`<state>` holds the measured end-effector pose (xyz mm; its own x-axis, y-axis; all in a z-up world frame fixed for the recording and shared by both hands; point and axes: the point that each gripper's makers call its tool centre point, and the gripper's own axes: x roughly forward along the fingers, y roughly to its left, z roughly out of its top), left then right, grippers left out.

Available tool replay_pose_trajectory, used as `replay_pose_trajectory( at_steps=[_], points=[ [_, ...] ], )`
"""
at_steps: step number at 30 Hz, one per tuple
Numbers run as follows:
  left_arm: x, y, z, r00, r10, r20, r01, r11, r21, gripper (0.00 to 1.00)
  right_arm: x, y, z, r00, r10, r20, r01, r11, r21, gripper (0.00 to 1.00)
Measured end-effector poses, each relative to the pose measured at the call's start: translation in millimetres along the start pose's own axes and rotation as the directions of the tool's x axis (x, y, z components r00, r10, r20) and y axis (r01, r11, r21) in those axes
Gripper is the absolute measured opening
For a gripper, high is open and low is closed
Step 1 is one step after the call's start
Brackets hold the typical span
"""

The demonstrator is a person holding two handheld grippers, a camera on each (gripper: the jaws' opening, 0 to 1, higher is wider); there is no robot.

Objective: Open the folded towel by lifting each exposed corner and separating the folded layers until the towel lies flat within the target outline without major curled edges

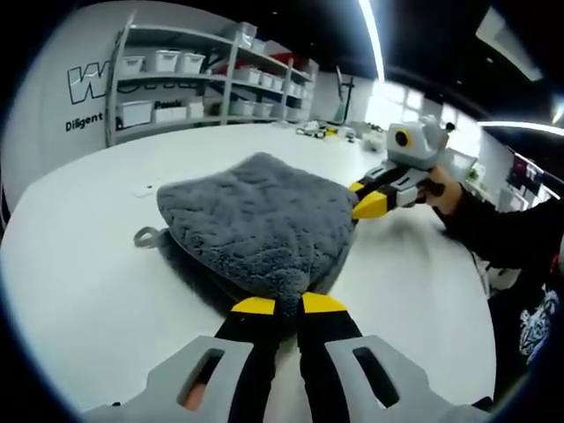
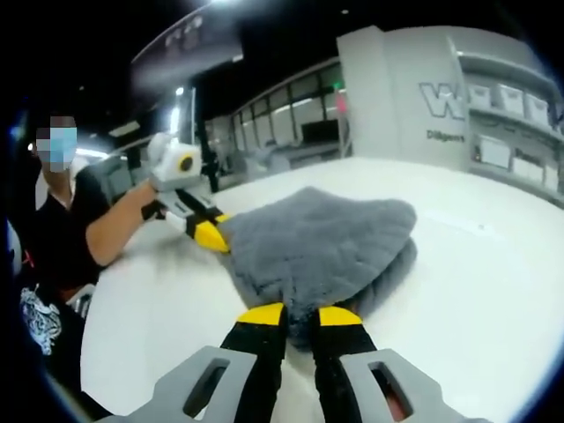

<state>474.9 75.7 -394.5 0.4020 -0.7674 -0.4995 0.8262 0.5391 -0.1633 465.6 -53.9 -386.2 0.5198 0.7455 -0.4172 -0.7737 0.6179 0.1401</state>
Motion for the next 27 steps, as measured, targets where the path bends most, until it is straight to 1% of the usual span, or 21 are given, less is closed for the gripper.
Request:
replay_pose_trajectory(
  at_steps=[5, 12, 14, 16, 17, 18, 20, 21, 22, 24, 25, 26, 27],
  points=[
    [-2, -5.0, -3.1, 1.000, -0.009, 0.001, 0.009, 1.000, -0.012, 0.06, -4, 7, -2.2, 1.000, 0.005, -0.010, -0.005, 1.000, -0.003, 0.06],
    [-2, -8.7, -8.2, 1.000, -0.002, 0.006, 0.002, 1.000, -0.017, 0.07, -5, 8, -6.7, 1.000, -0.005, -0.007, 0.005, 1.000, 0.005, 0.06],
    [-4, -10.1, -9.0, 1.000, -0.013, 0.005, 0.013, 1.000, -0.012, 0.10, -6, 9, -6.7, 1.000, -0.004, -0.006, 0.004, 1.000, -0.001, 0.08],
    [-7, -6.2, -8.3, 1.000, 0.007, 0.005, -0.007, 1.000, 0.001, 0.15, -7, 9, -5.9, 1.000, -0.004, -0.003, 0.004, 1.000, -0.006, 0.11],
    [-8, -4.7, -8.4, 1.000, 0.014, 0.003, -0.014, 1.000, 0.009, 0.20, -9, 9, -5.1, 1.000, 0.001, -0.002, -0.001, 1.000, -0.006, 0.12],
    [-10, -5.2, -10.1, 1.000, 0.010, -0.005, -0.010, 1.000, 0.025, 0.25, -10, 9, -4.1, 1.000, 0.001, 0.001, -0.001, 1.000, -0.011, 0.15],
    [-14, -5.5, -9.6, 1.000, 0.002, -0.011, -0.002, 1.000, 0.027, 0.34, -13, 8, -1.9, 1.000, -0.001, -0.002, 0.001, 1.000, -0.017, 0.25],
    [-14, -5.4, -8.5, 1.000, 0.001, -0.007, -0.001, 1.000, 0.027, 0.37, -14, 8, -1.3, 1.000, 0.000, -0.002, 0.000, 1.000, -0.018, 0.31],
    [-18, -4.5, -2.2, 1.000, -0.002, 0.017, 0.001, 1.000, 0.017, 0.39, -17, 11, 2.0, 1.000, 0.022, 0.000, -0.022, 1.000, -0.012, 0.36],
    [-21, -3.2, 2.9, 1.000, -0.006, 0.030, 0.006, 1.000, 0.007, 0.42, -19, 12, 7.6, 0.999, 0.032, 0.015, -0.032, 0.999, -0.004, 0.53],
    [-23, -1.9, 4.9, 0.999, -0.005, 0.034, 0.005, 1.000, 0.005, 0.46, -19, 11, 9.2, 0.999, 0.031, 0.017, -0.031, 1.000, -0.003, 0.63],
    [-24, 1.0, 10.5, 0.999, 0.004, 0.053, -0.004, 1.000, -0.003, 0.53, -18, 10, 12.5, 0.999, 0.023, 0.022, -0.023, 1.000, -0.002, 0.77],
    [-26, 3.9, 16.2, 0.997, 0.013, 0.071, -0.012, 1.000, -0.012, 0.62, -16, 8, 15.7, 0.999, 0.018, 0.029, -0.018, 1.000, -0.007, 0.88]
  ],
)
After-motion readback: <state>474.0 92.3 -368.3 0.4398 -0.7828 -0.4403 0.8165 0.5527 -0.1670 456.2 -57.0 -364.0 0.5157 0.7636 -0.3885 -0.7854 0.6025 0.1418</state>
